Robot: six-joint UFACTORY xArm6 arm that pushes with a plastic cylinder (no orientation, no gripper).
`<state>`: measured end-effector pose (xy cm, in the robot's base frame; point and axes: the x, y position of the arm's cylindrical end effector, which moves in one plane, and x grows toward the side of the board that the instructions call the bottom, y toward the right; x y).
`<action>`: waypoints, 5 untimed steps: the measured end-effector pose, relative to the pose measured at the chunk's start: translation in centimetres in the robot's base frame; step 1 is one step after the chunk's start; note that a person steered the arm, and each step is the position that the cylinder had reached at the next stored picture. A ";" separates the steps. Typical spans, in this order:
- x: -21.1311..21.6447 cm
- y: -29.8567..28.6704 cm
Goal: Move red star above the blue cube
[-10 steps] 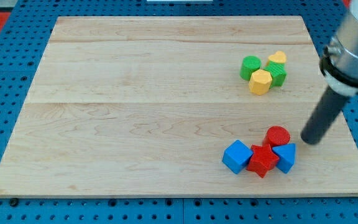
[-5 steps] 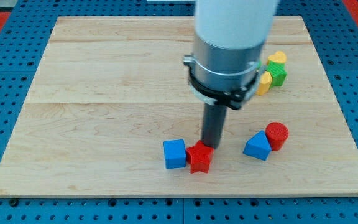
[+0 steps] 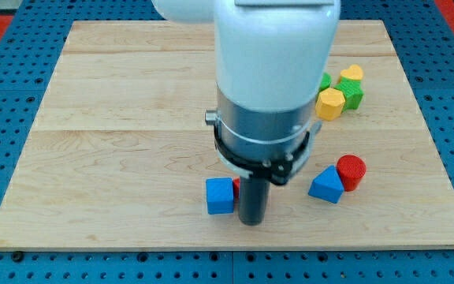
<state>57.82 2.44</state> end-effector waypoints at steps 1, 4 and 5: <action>-1.5 0.7; -4.7 4.7; -6.4 2.4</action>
